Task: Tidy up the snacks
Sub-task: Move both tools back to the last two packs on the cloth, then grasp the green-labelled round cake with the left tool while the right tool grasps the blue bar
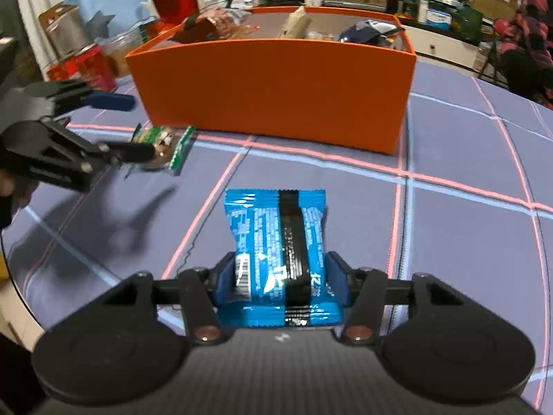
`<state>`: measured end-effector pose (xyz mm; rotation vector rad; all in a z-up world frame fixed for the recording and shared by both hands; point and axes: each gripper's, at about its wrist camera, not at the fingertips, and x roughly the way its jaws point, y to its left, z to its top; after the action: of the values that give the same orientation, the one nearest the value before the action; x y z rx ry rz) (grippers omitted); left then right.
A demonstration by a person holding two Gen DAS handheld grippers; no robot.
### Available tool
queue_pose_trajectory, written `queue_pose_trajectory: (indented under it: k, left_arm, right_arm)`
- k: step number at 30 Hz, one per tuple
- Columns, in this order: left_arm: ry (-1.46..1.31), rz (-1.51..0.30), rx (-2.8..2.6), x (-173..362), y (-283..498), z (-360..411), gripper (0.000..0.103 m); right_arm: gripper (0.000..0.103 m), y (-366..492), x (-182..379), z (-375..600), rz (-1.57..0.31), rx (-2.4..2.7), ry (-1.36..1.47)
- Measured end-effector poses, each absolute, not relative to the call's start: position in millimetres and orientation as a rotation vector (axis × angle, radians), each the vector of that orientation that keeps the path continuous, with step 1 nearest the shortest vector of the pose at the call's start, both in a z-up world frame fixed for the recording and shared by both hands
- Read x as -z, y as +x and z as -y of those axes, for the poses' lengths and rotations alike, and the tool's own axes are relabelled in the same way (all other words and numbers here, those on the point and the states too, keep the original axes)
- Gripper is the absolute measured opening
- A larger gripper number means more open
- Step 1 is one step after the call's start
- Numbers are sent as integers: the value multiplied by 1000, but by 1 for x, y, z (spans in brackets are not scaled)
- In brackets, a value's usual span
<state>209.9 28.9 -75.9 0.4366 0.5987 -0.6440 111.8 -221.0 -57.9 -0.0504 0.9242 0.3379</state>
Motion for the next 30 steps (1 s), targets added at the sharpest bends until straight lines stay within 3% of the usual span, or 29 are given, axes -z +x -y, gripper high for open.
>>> queue_pose_trajectory:
  k: [6, 15, 21, 24, 25, 28, 30]
  left_arm:
    - [460, -744, 709, 94, 228, -17, 60]
    - [387, -792, 616, 91, 180, -11, 66]
    - [177, -834, 337, 84, 195, -6, 67]
    - [95, -850, 288, 87, 204, -7, 56]
    - [78, -867, 269, 90, 207, -6, 44]
    - [150, -867, 271, 94, 211, 6, 43]
    - [187, -847, 268, 94, 210, 12, 47]
  right_arm:
    - [64, 116, 60, 221, -925, -371, -50]
    - [66, 116, 60, 221, -919, -341, -16]
    - [66, 118, 62, 218, -900, -327, -11]
    - [66, 121, 62, 216, -898, -323, -27]
    - [66, 121, 62, 214, -899, -322, -43]
    - [66, 120, 63, 209, -894, -321, -90]
    - [66, 121, 63, 210, -900, -319, -86]
